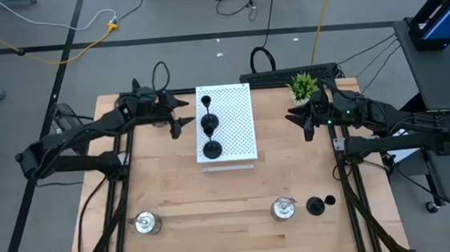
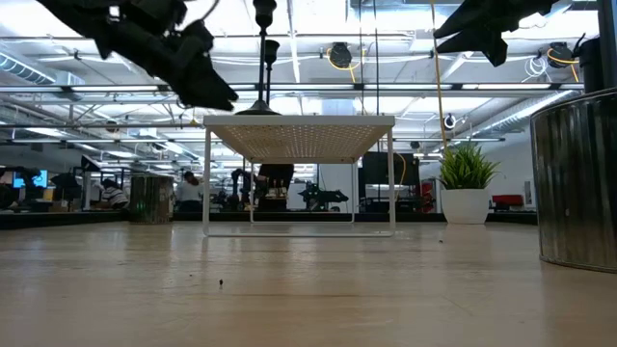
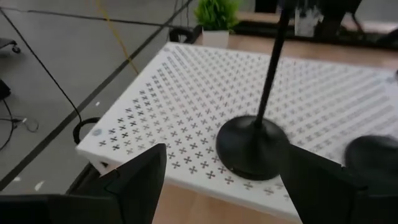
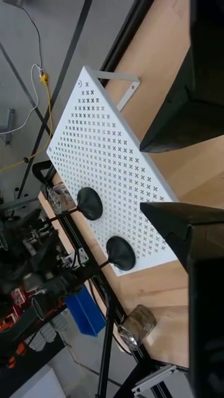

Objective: Pick & Place candle stick holders
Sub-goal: Put the black candle holder on the shelf aligned with the other black candle holder

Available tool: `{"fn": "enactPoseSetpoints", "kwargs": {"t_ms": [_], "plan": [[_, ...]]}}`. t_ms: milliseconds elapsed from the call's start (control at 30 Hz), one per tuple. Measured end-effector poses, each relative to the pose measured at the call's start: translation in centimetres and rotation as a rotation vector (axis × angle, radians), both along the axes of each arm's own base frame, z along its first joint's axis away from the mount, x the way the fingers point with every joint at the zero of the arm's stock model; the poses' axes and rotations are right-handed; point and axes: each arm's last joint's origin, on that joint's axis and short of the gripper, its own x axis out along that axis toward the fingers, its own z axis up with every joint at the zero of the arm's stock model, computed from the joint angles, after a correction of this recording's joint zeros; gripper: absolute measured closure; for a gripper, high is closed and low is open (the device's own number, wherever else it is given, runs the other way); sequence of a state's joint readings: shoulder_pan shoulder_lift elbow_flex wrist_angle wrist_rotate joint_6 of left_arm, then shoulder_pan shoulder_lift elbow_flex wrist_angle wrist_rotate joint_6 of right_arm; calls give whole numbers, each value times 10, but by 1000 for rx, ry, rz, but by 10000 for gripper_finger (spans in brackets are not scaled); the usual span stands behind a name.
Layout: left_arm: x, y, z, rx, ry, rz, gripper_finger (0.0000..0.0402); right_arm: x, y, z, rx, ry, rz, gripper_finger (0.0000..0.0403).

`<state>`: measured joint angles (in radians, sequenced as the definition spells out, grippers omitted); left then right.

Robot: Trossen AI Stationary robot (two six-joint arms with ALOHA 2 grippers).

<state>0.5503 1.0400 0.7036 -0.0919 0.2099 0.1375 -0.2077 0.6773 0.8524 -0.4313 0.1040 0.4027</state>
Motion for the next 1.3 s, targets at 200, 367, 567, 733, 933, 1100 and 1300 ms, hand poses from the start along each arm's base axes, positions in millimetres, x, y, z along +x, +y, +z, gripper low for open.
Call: {"fn": "enactPoseSetpoints", "kwargs": {"t_ms": [200,367,567,733,933,1100,1300], "plan": [[-22,-13,17,-87,-71,49,96,0,0,0,-3,1,1,273],[-36,-22,25,-158,-113,81,94,0,0,0,5,-2,-2,273],[-45,-28,34,-202,-188,104,93,0,0,0,-25,8,27,273],[-47,-29,37,-202,-211,105,93,1,4,-1,-65,27,185,273],[-47,-29,36,-280,-230,132,94,-1,10,-7,-95,86,382,273],[-47,-31,35,-321,-216,85,93,-2,16,-8,-110,88,509,281],[-48,-36,30,-354,-159,-19,94,-7,33,4,-118,95,649,313]]}}
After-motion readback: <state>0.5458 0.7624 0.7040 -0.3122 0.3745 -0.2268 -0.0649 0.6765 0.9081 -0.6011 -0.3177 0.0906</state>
